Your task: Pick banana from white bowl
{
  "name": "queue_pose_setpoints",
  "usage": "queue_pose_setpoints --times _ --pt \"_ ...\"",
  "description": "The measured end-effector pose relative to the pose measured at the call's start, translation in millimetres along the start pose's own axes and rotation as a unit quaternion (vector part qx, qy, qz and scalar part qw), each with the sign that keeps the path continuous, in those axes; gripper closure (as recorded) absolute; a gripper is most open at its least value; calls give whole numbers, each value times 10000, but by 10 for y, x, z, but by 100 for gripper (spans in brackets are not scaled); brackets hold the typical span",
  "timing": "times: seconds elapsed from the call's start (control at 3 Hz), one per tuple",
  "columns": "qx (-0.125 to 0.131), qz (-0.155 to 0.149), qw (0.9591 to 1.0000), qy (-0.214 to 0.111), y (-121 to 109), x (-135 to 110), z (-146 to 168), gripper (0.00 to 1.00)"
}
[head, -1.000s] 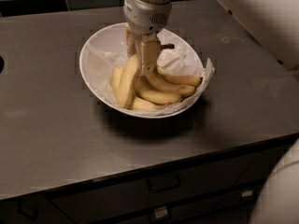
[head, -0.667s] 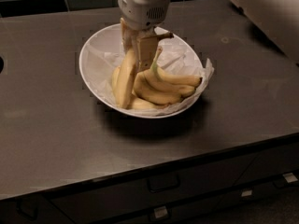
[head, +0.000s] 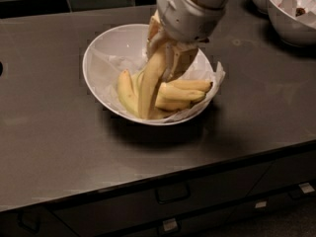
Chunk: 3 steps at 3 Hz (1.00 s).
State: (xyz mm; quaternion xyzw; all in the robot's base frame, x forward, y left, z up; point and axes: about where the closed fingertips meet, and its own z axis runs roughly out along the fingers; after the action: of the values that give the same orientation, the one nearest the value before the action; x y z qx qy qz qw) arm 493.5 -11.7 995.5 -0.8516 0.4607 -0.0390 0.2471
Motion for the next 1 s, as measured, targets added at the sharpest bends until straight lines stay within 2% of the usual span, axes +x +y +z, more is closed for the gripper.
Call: queue_pose_setpoints --times 0.33,0.67,1.0 --pt "729 196 9969 -218 369 270 -222 100" --pt "1445 453 9879 -349 511 422 -465 100" --pt "1863 348 9813 -327 433 272 -745 100"
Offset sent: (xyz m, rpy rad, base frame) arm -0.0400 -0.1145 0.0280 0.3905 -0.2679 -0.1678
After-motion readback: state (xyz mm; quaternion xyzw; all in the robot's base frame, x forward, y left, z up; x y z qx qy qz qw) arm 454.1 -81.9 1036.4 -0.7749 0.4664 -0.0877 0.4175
